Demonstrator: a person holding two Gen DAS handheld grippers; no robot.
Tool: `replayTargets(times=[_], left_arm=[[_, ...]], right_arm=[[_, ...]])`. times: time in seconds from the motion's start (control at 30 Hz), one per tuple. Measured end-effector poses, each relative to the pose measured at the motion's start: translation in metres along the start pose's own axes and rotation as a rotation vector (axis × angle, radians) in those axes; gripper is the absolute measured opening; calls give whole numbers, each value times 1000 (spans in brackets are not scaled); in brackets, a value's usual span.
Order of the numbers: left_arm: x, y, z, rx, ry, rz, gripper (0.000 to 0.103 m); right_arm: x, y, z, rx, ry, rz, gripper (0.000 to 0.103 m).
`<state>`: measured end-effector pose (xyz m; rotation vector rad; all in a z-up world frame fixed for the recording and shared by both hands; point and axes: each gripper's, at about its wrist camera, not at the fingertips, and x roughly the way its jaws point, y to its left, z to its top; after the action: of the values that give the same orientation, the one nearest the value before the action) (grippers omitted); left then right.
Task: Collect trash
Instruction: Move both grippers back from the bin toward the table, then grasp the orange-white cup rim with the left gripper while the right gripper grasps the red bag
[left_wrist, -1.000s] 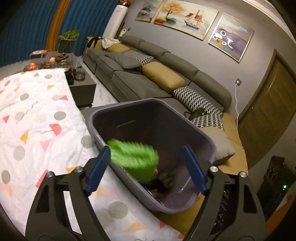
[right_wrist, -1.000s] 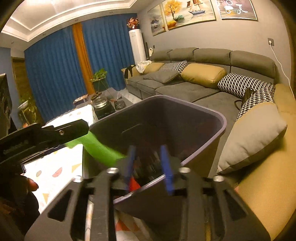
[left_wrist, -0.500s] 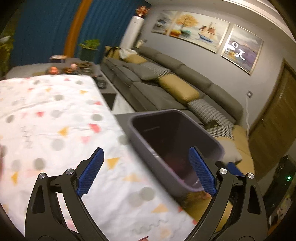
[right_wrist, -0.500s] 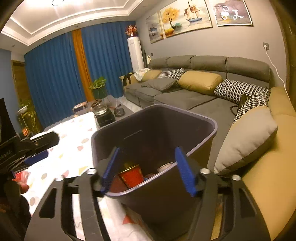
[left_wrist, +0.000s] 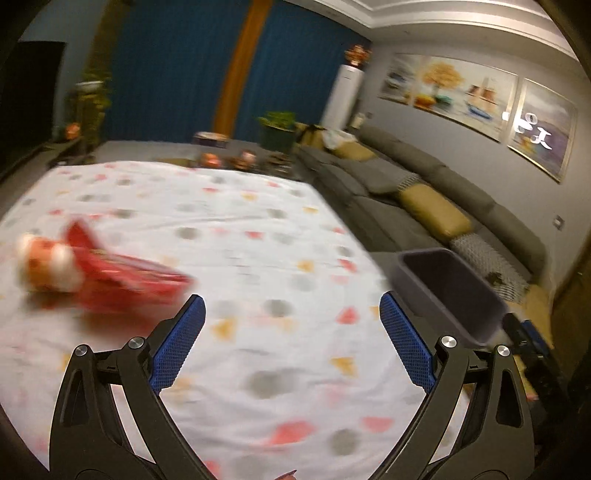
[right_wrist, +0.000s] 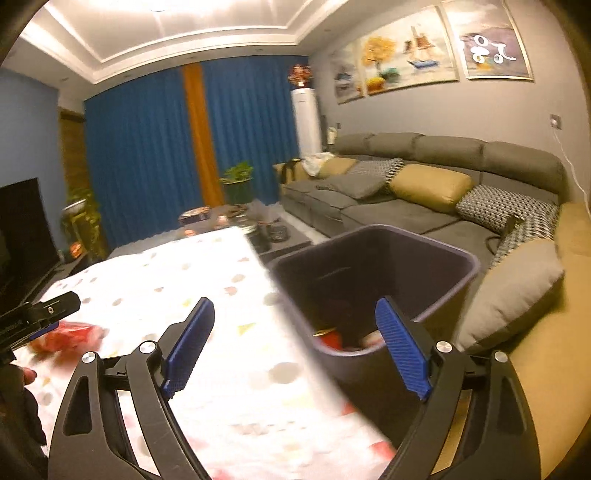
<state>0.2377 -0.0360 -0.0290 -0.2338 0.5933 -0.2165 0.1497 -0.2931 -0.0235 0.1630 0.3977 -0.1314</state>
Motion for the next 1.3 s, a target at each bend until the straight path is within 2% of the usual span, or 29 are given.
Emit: replayTargets(times=[0.17,0.5,0.8,0.97,1.13,1.3], left_arm=[[-34,61,0,-49,-41,103,94],[-82,143,-5,-89,-91,276,94],[-90,192,-10,-144,-85,316,94],[-82,209,-11,-172,-70,307,94],[-67,221,-9,-181,-51,292,94],[-49,231,-6,-188,-31,270,94]], right_arm=[[0,52,-5,-55,14,105,86],[2,153,-21,-182,54,274,86],[18,212,-35,-284,91,329,86],[41,249,-48,-376,136,357,86],[69,278,-58,-437,175,359,78],[91,294,-65,-466,213,359,64]])
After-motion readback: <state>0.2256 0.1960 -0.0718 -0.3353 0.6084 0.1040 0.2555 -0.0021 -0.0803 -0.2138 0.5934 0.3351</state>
